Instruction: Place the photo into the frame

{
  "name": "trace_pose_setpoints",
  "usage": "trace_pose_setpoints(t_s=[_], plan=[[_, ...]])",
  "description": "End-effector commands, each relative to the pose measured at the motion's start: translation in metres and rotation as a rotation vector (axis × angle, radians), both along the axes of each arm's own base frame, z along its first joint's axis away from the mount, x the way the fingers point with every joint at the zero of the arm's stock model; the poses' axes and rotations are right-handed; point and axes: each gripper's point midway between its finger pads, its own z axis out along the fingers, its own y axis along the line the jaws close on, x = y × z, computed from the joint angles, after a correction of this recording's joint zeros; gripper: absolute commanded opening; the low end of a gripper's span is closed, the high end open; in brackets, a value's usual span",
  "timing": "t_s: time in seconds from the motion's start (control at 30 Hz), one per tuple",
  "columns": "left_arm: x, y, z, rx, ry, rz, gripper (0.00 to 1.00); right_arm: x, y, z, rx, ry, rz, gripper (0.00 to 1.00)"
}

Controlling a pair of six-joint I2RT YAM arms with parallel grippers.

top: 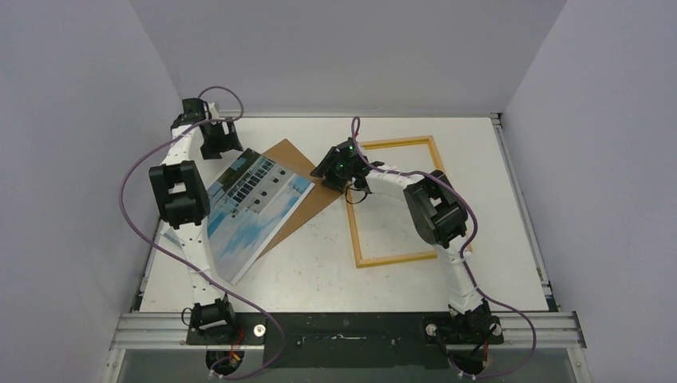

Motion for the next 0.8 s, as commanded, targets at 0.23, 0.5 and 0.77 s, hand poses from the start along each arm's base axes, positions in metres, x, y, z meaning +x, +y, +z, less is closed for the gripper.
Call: trace_pose_setpoints(t_s=[0.23, 0.5, 0.77], plan=[[0.009, -0.009, 0.000, -0.205, 0.014, -0.078, 0.62, -0.010, -0.005, -0.031, -0.004, 0.061, 0.012, 0.53], [-0.001, -0.002, -0.019, -0.174, 0.086, -0.050, 0.60, -0.011, 0.009, -0.023, 0.103, 0.073, 0.020, 0.54], [0.003, 0.012, -0.015, -0.078, 0.050, -0.063, 0.70, -0.013, 0.014, -0.026, 0.102, 0.071, 0.033, 0.54]])
